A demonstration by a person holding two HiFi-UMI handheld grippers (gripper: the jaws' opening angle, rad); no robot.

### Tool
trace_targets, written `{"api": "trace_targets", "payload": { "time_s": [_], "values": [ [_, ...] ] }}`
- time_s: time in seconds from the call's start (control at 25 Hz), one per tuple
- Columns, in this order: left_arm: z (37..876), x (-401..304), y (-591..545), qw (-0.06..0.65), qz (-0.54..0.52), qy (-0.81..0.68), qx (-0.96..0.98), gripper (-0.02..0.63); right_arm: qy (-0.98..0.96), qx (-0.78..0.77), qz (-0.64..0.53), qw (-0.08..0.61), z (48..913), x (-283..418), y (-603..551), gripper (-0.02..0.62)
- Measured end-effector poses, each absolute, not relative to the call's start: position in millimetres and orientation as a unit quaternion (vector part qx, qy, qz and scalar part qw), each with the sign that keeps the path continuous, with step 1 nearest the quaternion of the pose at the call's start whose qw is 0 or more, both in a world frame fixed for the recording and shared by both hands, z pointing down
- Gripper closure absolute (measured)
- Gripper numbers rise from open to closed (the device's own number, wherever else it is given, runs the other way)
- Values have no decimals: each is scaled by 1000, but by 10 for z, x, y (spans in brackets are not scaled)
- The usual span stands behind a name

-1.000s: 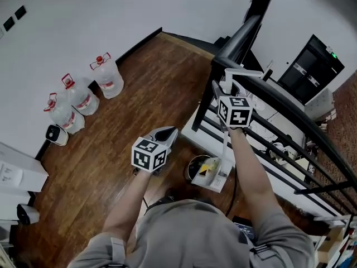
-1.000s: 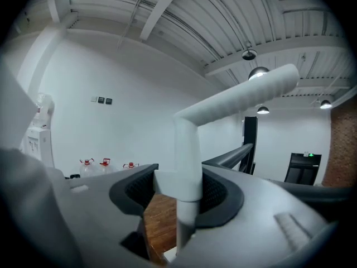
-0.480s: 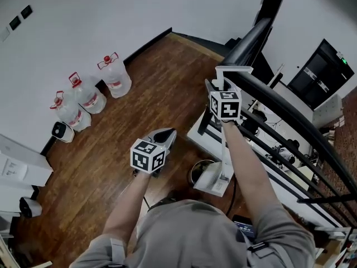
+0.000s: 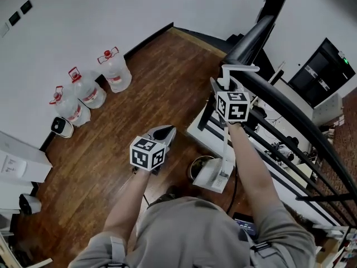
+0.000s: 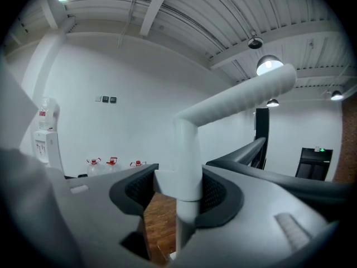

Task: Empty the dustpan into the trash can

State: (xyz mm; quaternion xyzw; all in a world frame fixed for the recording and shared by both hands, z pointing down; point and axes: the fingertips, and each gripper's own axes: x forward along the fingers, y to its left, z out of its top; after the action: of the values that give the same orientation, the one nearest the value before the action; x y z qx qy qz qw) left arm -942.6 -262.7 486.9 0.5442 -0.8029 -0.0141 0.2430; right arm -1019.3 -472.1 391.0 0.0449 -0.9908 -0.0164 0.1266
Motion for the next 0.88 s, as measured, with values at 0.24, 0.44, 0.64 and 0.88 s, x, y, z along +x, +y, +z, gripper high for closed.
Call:
{"api": "trace_targets", "payload": {
  "time_s": [0.24, 0.44, 0.64, 0.88],
  "values": [
    [4908, -9193, -2892, 239, -8, -763, 601, 601, -994, 50, -12, 95, 3698, -9585, -4686, 408],
    [4946, -8890, -3183, 234, 4, -712, 662, 601, -996, 64, -8, 67, 3474, -8884, -4767, 408],
    [4926, -8485, -3480, 232, 19, -672, 703, 601, -992, 113, 9, 46, 3369, -8040, -4979, 408],
    [4765, -7853, -3853, 216, 42, -634, 741, 601, -987, 156, 31, 30, 3273, -7102, -5178, 408]
  ]
}}
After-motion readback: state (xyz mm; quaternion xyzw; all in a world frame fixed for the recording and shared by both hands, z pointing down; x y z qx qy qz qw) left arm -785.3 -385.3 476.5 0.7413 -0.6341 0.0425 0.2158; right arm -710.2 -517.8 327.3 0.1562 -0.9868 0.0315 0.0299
